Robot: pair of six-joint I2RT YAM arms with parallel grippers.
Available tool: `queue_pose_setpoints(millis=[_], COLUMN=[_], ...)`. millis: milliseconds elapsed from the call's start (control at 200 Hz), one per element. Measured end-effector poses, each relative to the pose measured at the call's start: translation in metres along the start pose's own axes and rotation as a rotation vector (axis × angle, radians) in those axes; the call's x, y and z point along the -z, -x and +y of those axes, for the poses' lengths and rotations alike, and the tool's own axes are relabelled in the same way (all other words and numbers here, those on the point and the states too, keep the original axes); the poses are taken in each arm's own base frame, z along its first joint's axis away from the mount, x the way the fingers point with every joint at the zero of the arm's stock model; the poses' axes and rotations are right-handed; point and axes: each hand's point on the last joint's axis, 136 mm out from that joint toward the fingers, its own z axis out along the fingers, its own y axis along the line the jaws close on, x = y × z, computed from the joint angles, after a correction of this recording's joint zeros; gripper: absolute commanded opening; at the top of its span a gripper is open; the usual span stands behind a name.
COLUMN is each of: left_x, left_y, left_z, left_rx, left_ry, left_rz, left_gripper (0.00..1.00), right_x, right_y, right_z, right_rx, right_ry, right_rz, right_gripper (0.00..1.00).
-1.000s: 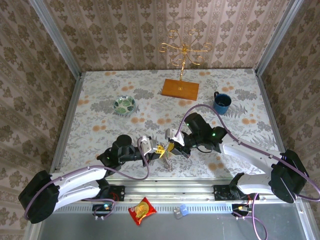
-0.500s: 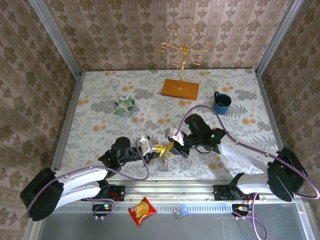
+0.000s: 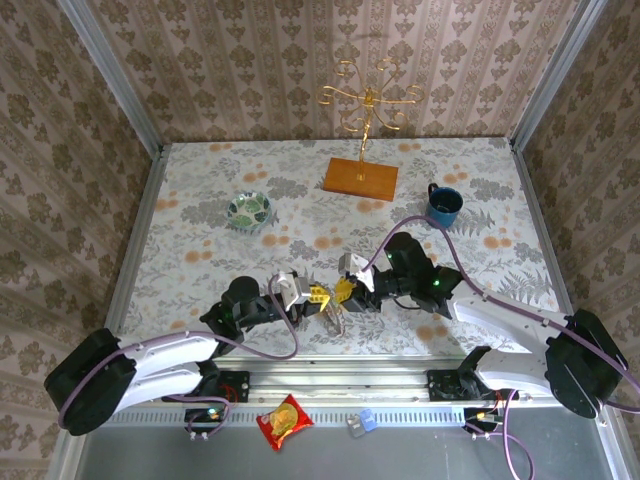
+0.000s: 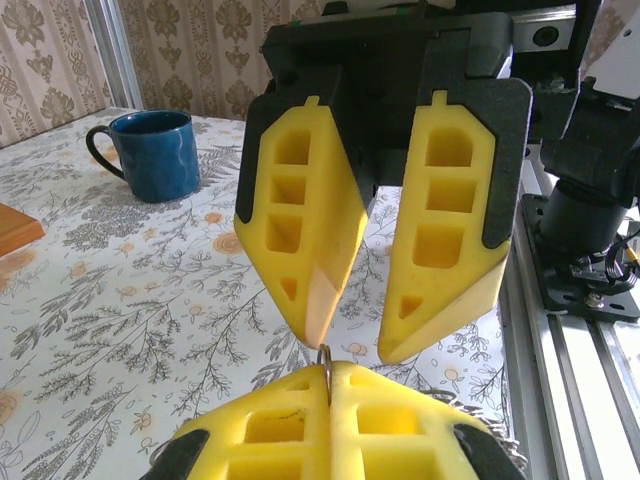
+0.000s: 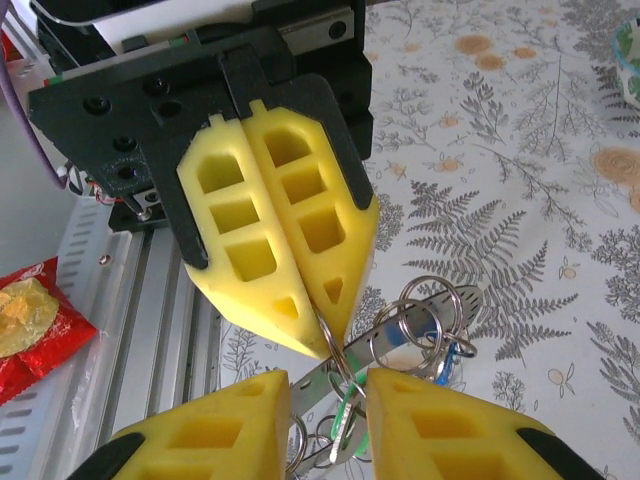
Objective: Put the keys on the keyring
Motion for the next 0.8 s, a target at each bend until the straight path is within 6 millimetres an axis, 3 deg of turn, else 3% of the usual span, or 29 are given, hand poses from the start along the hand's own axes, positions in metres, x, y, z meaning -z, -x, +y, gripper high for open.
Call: queue_pose_setpoints(millis=[255, 345, 465, 540, 640, 800], left_x=[-0.001, -0.002, -0.002, -0.002, -0.002, -0.003], left_y=[0.002, 0.002, -0.001, -0.001, -0.002, -0.002], left_z=[-0.001, -0.001, 0.001, 0.004, 0.005, 0.006], left_rx=[0.007, 0.007, 0.012, 0.011, 0.012, 0.010], left_ry=[-0.006, -0.004, 0.003, 0.012, 0.018, 0.025], left_rz=[-0.010, -0.011, -0.004, -0.007, -0.003, 0.027], left_gripper=[0.00, 0.00, 0.00, 0.00, 0.20, 0.26], right_x=[-0.008, -0.010, -0.012, -0.011, -0.011, -0.009], right_y=[-0.003, -0.004, -0.006, -0.007, -0.007, -0.010], right_z=[-0.002, -0.002, -0.002, -0.004, -0.004, -0.002], right_rx=[-0.019, -0.026, -0.036, -0.046, -0.039, -0.017], right_ry=[0.020, 0.026, 0.037, 0.036, 0.034, 0.042], right_rz=[-0.005, -0.009, -0.010, -0.013, -0.010, 0.032], right_gripper=[0.26, 0.20, 0.00, 0.00, 0.00, 0.00])
